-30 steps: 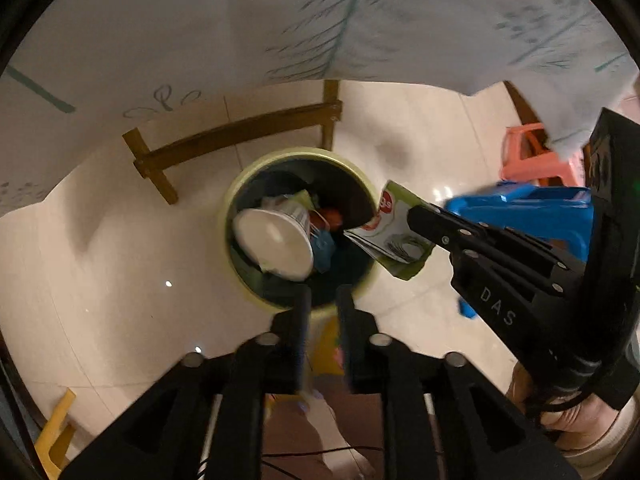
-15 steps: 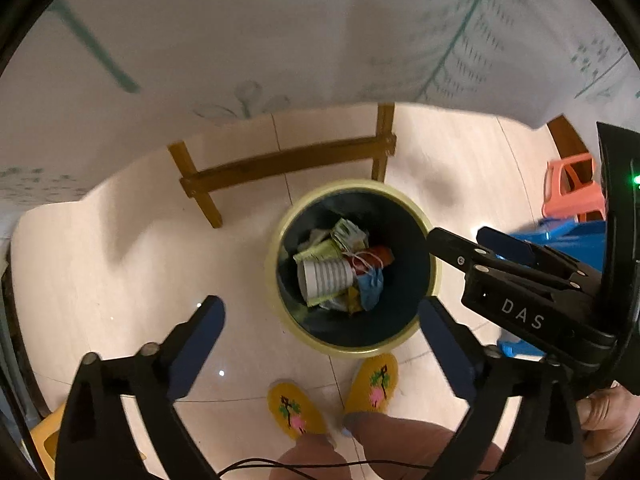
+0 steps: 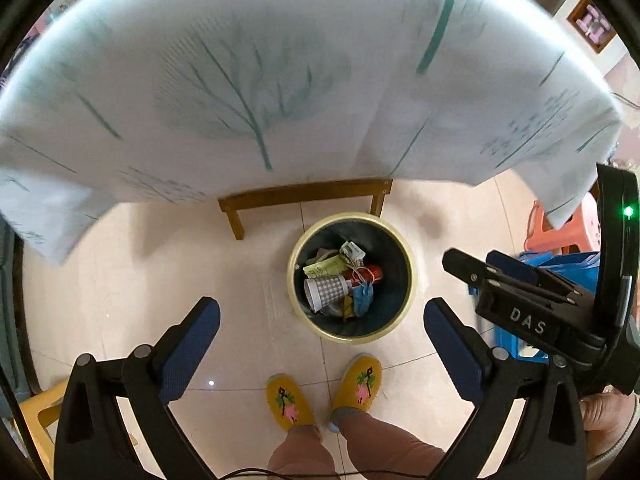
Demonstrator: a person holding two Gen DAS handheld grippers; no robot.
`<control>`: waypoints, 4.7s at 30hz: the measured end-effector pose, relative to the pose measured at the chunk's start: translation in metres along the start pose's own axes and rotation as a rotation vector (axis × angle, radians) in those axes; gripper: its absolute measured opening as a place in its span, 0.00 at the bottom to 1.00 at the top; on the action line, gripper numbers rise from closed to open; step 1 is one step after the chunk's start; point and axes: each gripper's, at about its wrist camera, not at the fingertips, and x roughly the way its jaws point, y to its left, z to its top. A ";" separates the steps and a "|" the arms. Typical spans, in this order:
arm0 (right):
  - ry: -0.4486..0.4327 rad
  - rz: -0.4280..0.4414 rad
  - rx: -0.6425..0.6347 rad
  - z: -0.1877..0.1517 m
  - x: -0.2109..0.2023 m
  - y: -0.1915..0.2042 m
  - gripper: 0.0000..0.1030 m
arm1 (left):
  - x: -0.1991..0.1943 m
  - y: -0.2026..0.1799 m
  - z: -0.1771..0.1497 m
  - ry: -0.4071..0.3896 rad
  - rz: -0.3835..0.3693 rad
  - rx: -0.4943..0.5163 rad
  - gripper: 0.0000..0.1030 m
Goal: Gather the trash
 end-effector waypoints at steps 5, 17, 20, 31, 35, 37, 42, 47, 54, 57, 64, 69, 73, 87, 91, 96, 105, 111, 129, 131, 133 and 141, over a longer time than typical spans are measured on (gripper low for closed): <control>-0.012 0.020 -0.039 0.004 -0.059 0.022 0.65 | -0.070 0.006 0.014 -0.051 0.000 -0.016 0.98; -0.164 0.069 -0.221 0.038 -0.198 0.070 0.66 | -0.208 0.000 0.051 -0.244 0.036 -0.031 0.98; -0.235 0.076 -0.274 0.051 -0.227 0.077 0.66 | -0.234 -0.003 0.060 -0.303 0.051 -0.041 0.98; -0.361 0.043 -0.386 0.107 -0.263 0.094 0.74 | -0.284 0.009 0.097 -0.381 0.097 -0.097 0.98; -0.373 0.010 -0.398 0.138 -0.260 0.097 0.76 | -0.280 0.029 0.117 -0.362 0.073 -0.145 0.98; -0.374 -0.005 -0.403 0.151 -0.256 0.097 0.76 | -0.276 0.042 0.133 -0.359 0.061 -0.172 0.98; -0.375 -0.032 -0.389 0.188 -0.241 0.099 0.76 | -0.253 0.069 0.177 -0.329 0.007 -0.194 0.98; -0.352 -0.082 -0.355 0.243 -0.213 0.096 0.76 | -0.212 0.094 0.237 -0.256 -0.050 -0.217 0.98; -0.291 -0.159 -0.309 0.312 -0.159 0.087 0.76 | -0.144 0.115 0.319 -0.148 -0.109 -0.241 0.98; -0.257 -0.182 -0.311 0.335 -0.133 0.083 0.76 | -0.114 0.121 0.347 -0.101 -0.127 -0.248 0.98; -0.182 -0.204 -0.330 0.358 -0.092 0.079 0.76 | -0.059 0.129 0.388 0.002 -0.143 -0.262 0.96; -0.164 -0.178 -0.323 0.364 -0.080 0.078 0.76 | -0.036 0.127 0.399 0.047 -0.161 -0.270 0.96; -0.148 -0.132 -0.288 0.371 -0.074 0.079 0.73 | -0.026 0.122 0.404 0.063 -0.163 -0.255 0.95; -0.131 -0.095 -0.214 0.377 -0.078 0.084 0.45 | -0.016 0.104 0.407 0.100 -0.159 -0.211 0.95; -0.098 -0.104 -0.257 0.371 -0.071 0.089 0.67 | -0.013 0.097 0.406 0.101 -0.146 -0.187 0.95; -0.100 -0.103 -0.299 0.365 -0.066 0.096 0.70 | -0.011 0.089 0.405 0.095 -0.120 -0.145 0.79; -0.094 -0.186 -0.379 0.351 -0.055 0.111 0.64 | -0.011 0.085 0.408 0.063 -0.074 -0.143 0.60; -0.110 -0.145 -0.279 0.342 -0.065 0.100 0.54 | -0.020 0.079 0.401 0.026 -0.035 -0.109 0.54; -0.196 0.046 0.016 0.260 -0.130 0.048 0.52 | -0.099 -0.001 0.329 -0.047 -0.088 0.060 0.49; -0.205 0.061 0.032 0.251 -0.137 0.044 0.52 | -0.105 -0.011 0.318 -0.047 -0.094 0.074 0.48; -0.208 0.073 0.045 0.243 -0.141 0.041 0.52 | -0.109 -0.016 0.311 -0.047 -0.102 0.086 0.45; -0.201 0.075 0.051 0.218 -0.148 0.031 0.52 | -0.103 -0.028 0.289 -0.005 -0.105 0.076 0.02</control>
